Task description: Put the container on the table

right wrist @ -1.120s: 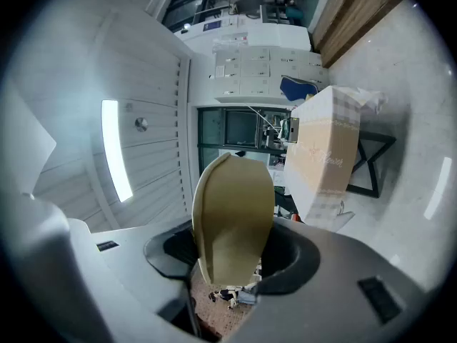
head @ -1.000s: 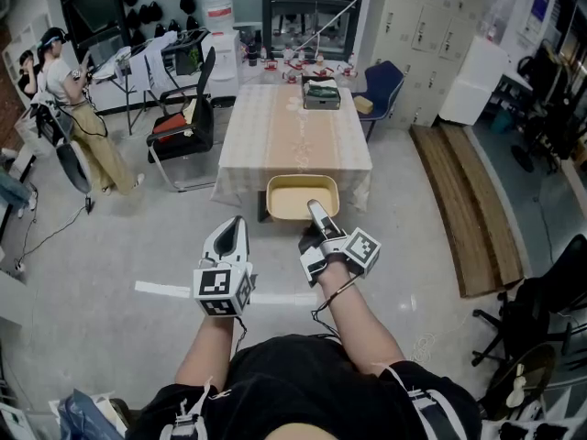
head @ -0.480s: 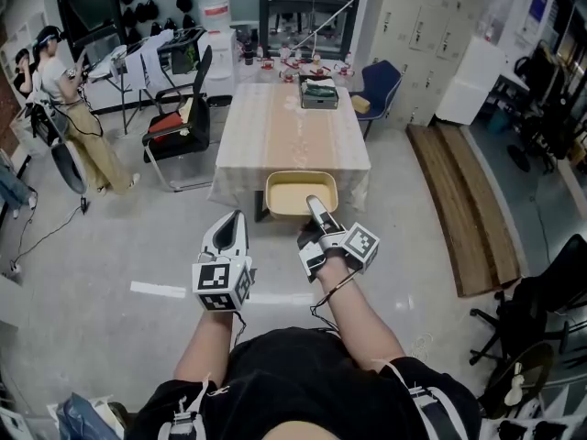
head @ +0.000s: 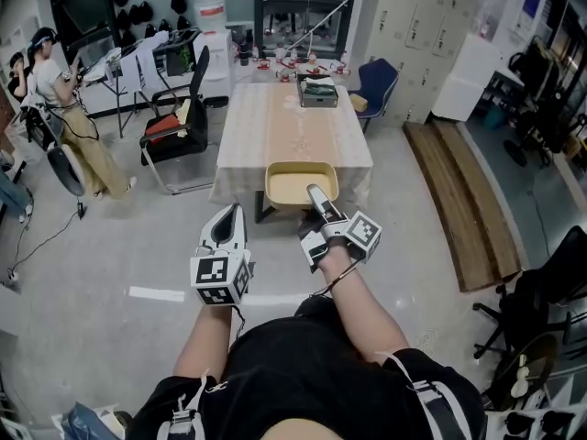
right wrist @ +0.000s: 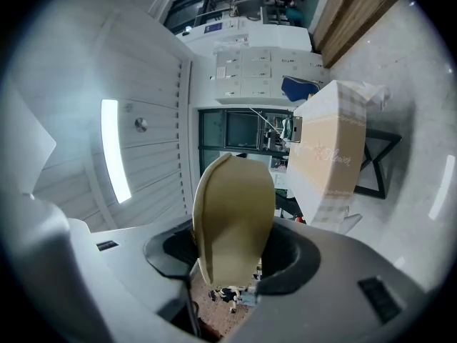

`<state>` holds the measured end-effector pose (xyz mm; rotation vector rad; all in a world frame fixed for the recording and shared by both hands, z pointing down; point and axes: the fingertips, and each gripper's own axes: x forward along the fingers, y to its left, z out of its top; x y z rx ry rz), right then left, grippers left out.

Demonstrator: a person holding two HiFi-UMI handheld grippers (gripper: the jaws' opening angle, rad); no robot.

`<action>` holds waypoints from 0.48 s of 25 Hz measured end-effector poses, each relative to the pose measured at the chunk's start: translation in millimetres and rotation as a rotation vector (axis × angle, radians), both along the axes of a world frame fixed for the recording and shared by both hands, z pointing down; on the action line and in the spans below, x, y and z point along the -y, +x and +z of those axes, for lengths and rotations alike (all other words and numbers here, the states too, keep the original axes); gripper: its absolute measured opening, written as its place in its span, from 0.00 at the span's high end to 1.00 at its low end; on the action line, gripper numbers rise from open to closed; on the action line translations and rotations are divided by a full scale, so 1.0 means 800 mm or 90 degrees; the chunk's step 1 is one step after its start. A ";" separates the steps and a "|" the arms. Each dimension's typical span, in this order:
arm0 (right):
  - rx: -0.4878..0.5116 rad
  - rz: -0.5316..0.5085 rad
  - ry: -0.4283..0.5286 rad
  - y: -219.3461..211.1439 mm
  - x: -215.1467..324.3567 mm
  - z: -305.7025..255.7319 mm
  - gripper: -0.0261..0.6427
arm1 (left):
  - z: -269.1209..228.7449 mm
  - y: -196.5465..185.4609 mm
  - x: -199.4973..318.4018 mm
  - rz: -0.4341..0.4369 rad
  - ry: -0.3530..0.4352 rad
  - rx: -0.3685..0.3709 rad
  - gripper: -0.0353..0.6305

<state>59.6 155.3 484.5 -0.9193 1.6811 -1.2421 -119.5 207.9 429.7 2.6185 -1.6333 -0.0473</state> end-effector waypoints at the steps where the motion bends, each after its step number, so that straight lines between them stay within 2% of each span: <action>1: 0.000 0.000 0.006 0.000 0.005 -0.003 0.61 | 0.000 -0.002 0.004 -0.002 0.003 -0.001 0.93; 7: 0.000 -0.008 0.029 -0.007 0.044 -0.007 0.61 | 0.009 -0.007 0.039 -0.006 0.006 0.007 0.93; 12: -0.002 -0.020 0.021 -0.005 0.121 0.006 0.61 | 0.017 -0.004 0.104 -0.020 0.002 0.022 0.93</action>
